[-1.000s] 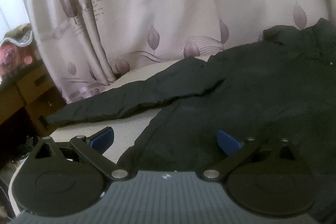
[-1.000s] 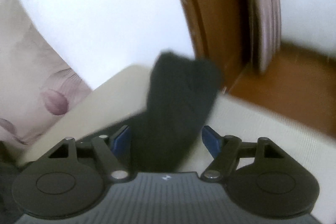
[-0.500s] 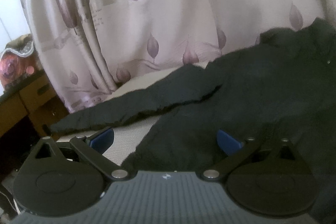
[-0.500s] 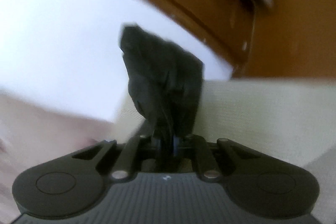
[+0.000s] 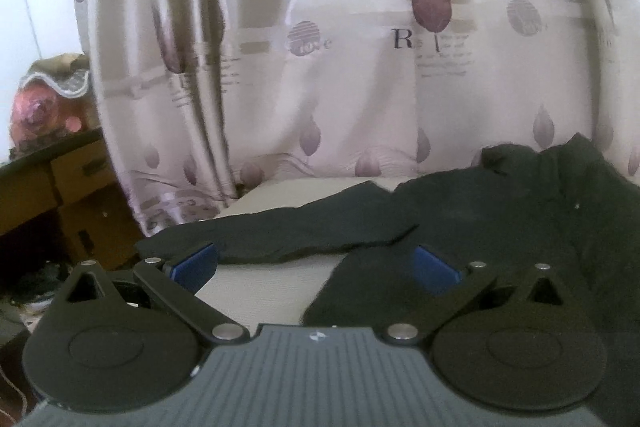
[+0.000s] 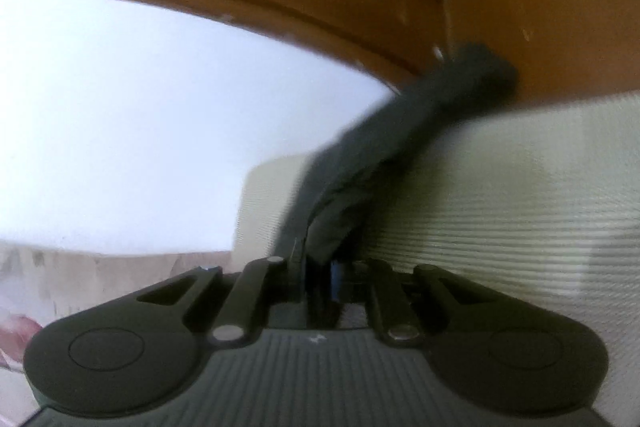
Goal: Fold large clothes
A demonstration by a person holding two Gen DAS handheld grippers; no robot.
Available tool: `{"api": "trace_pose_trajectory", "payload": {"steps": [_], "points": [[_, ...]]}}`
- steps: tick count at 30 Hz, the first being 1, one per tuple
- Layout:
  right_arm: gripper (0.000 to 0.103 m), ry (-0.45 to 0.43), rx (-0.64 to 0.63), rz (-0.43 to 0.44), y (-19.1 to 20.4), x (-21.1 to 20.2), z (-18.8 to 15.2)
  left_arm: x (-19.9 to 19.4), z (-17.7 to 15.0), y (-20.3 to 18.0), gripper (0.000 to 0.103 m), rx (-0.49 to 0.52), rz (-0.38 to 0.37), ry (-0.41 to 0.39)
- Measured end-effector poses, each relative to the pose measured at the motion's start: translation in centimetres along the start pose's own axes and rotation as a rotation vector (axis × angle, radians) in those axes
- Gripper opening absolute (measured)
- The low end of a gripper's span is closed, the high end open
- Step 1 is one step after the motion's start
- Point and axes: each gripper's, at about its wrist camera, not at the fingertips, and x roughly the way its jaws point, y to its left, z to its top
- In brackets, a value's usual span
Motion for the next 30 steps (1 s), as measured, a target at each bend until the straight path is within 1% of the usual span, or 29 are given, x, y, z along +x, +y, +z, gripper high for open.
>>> {"api": "trace_pose_trajectory", "payload": {"steps": [1, 3, 6, 7, 9, 11, 12, 14, 16, 17, 20, 22, 23, 25, 27, 28, 29, 30], "points": [[0.009, -0.016, -0.057, 0.015, 1.7, -0.4, -0.3, -0.4, -0.1, 0.4, 0.103, 0.009, 0.0, 0.002], [0.008, -0.024, -0.192, 0.103, 6.4, -1.4, -2.0, -1.1, -0.4, 1.0, 0.103, 0.019, 0.0, 0.006], [0.008, 0.012, -0.401, 0.259, 14.1, -2.3, -7.1, -1.9, -0.8, 2.1, 0.103, -0.004, -0.011, 0.017], [0.008, 0.035, -0.466, 0.326, 16.5, -2.6, -9.5, -2.0, -0.9, 2.4, 0.103, -0.021, -0.017, 0.022], [0.008, 0.084, -0.6, 0.428, 20.6, -3.0, -14.6, -2.3, -1.2, 3.0, 0.103, -0.05, -0.03, 0.036], [0.008, 0.143, -0.742, 0.494, 23.7, -3.3, -20.8, -2.3, -1.5, 3.6, 0.103, -0.075, -0.042, 0.046], [0.008, 0.176, -0.798, 0.511, 24.4, -3.0, -23.8, -2.3, -1.7, 3.9, 0.103, -0.084, -0.045, 0.054], [0.008, 0.243, -0.925, 0.514, 24.7, -2.3, -30.5, -1.9, -2.1, 4.1, 0.103, -0.096, -0.051, 0.078], [0.008, 0.302, -1.086, 0.486, 23.8, -1.1, -37.0, -1.5, -2.6, 4.3, 0.103, -0.106, -0.054, 0.099], [0.009, 0.327, -1.199, 0.454, 22.6, -1.7, -41.3, -1.3, -2.8, 4.4, 0.103, -0.109, -0.058, 0.112], [0.008, 0.367, -1.484, 0.352, 18.5, -0.3, -48.6, -0.8, -3.4, 4.8, 0.103, -0.113, -0.07, 0.132], [0.009, 0.385, -1.618, 0.3, 16.4, -0.2, -51.2, -0.8, -3.8, 5.1, 0.103, -0.11, -0.069, 0.128], [0.011, 0.368, -1.687, 0.273, 15.4, -0.6, -51.9, -0.7, -3.9, 5.2, 0.103, -0.108, -0.07, 0.128], [0.011, 0.342, -1.802, 0.26, 14.3, -1.4, -52.8, -0.5, -4.1, 5.4, 0.103, -0.111, -0.069, 0.132], [0.013, 0.318, -1.863, 0.239, 14.8, -1.7, -53.3, -0.2, -4.2, 5.5, 0.103, -0.125, -0.073, 0.145], [0.013, 0.33, -1.869, 0.234, 15.3, -1.8, -53.3, -0.1, -4.2, 5.7, 0.103, -0.135, -0.075, 0.148], [0.016, 0.346, -1.858, 0.241, 15.7, -2.3, -53.4, 0.0, -4.2, 5.7, 0.103, -0.144, -0.073, 0.147], [0.023, 0.363, -1.842, 0.25, 16.1, -2.4, -53.2, 0.0, -4.2, 5.9, 0.103, -0.15, -0.07, 0.143]]}}
